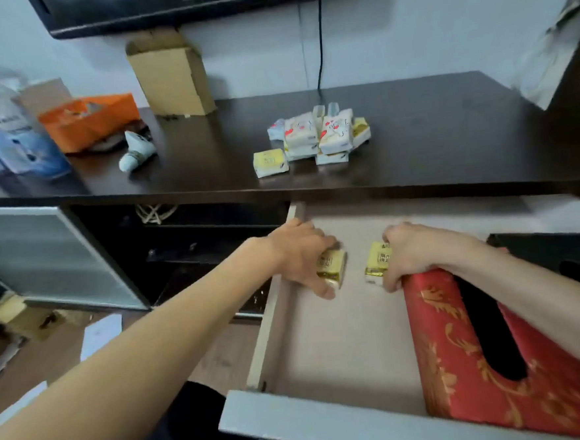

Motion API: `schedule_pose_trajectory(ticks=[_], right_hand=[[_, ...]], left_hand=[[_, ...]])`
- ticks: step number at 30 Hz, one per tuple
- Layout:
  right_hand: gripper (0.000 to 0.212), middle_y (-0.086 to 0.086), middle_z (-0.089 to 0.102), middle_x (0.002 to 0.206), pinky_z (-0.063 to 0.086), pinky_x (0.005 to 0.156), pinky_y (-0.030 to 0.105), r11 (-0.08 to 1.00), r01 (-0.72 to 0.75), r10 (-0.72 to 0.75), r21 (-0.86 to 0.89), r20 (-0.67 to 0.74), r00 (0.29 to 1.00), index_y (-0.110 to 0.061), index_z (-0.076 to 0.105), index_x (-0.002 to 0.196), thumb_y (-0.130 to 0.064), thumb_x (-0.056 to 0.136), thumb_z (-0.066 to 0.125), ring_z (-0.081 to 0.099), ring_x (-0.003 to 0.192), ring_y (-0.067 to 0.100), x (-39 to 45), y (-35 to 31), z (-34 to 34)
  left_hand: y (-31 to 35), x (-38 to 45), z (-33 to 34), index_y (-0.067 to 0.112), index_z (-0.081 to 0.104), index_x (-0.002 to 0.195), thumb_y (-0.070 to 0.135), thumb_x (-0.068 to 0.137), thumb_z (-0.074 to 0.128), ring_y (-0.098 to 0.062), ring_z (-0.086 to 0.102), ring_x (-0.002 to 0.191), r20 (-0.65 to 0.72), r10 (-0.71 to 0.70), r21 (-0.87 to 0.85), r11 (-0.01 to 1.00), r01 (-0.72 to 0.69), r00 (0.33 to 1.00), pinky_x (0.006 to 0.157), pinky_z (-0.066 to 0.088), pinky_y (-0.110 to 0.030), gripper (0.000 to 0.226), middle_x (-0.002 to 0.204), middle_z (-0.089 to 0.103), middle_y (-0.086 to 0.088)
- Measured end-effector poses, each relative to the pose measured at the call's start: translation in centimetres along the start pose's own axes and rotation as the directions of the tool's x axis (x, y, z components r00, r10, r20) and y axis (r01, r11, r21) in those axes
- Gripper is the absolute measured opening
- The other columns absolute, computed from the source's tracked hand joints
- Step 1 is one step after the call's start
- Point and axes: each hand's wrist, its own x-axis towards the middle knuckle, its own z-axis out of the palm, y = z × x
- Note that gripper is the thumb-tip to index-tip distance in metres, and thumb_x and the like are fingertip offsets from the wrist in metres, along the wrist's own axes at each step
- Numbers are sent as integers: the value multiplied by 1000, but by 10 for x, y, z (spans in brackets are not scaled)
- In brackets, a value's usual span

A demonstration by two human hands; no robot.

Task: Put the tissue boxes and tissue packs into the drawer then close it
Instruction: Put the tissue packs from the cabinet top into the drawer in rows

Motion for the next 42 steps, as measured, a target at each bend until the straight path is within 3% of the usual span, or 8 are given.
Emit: schedule_pose_trajectory(ticks=[3,9,20,30,34,36,39,42], right_hand=[[65,8,71,115,59,80,33,998,17,-20,52,58,998,-9,69,117,-29,59,90,72,101,27,5,-1,-1],[73,-3,66,118,58,92,37,981,105,-110,166,25,994,-28,64,126,-23,59,92,66,106,21,6,4,0],[79,-8,64,114,58,91,40,976,149,-150,158,-5,989,-36,63,125,-35,51,91,64,103,20,14,8,3],[87,-10,64,112,58,89,40,979,142,-142,143,-14,990,-38,59,125,-47,44,87,65,99,15,12,8,5],[85,-14,64,114,54,94,37,966,173,-155,190,-106,982,-38,63,122,-67,44,77,62,104,10,7,14,6],[71,-19,68,113,52,96,32,923,239,-164,301,-254,953,-37,70,116,-73,54,71,63,106,3,0,16,4],[27,-9,79,89,55,79,33,729,416,-86,544,-531,843,-32,80,88,-54,76,72,72,82,9,2,19,-12],[12,-4,80,83,55,64,25,569,478,76,670,-621,780,-32,80,85,-28,92,70,72,75,10,22,18,-50]], left_hand=[[-6,7,-1,25,45,145,70,68,70,-21,50,122,53,-23,-122,992,30,998,99,31,-35,92,134,60,3],[-1,10,16,31,61,126,85,65,54,-17,58,109,-130,-54,-87,995,43,990,97,37,-38,81,119,68,9],[-3,15,19,32,59,113,72,71,59,-19,59,102,-190,55,-110,991,-77,980,85,44,-38,59,108,66,8],[-1,18,16,29,60,112,70,74,61,-20,60,101,-180,102,-143,981,-129,978,82,52,-40,56,106,67,5],[-4,20,12,29,58,123,75,73,60,-18,56,110,-141,69,-227,969,-100,988,88,51,-42,67,115,63,5],[-9,17,4,29,58,126,73,78,56,-17,55,112,-186,58,-278,954,-110,981,90,50,-41,65,118,63,6],[-27,7,-13,34,66,106,65,86,46,-6,59,96,-472,-62,-335,935,-114,879,78,52,-36,42,100,66,15],[-52,2,-21,34,67,93,47,89,48,-5,58,87,-717,-352,-479,876,-59,602,72,53,-37,23,90,66,18]])
